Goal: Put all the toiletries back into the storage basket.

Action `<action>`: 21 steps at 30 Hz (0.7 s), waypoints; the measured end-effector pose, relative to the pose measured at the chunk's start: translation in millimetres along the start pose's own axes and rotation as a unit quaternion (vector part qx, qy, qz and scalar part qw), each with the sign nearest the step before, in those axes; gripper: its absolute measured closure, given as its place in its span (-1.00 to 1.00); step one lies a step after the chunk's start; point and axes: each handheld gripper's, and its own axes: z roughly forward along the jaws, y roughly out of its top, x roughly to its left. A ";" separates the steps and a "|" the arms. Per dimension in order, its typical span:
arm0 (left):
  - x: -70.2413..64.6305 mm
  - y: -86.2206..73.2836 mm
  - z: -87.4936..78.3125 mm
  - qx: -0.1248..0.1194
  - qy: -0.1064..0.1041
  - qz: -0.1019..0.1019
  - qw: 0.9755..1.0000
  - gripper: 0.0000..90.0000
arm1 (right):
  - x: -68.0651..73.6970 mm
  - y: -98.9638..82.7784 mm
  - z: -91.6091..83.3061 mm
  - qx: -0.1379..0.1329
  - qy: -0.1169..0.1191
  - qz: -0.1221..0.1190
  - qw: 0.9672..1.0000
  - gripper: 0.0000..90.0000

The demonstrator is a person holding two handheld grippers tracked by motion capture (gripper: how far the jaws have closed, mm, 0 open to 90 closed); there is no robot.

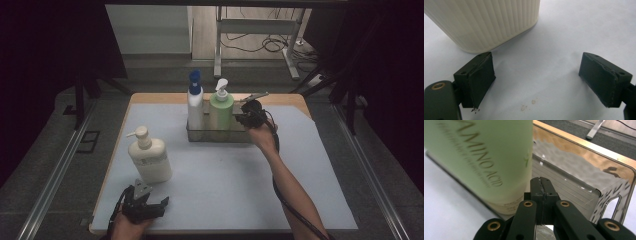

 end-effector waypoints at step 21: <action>-0.2 0.0 0.0 0.000 0.000 -0.001 1.000 -0.72 | -4.3 -0.7 29.4 0.026 0.024 0.018 0.999 0.98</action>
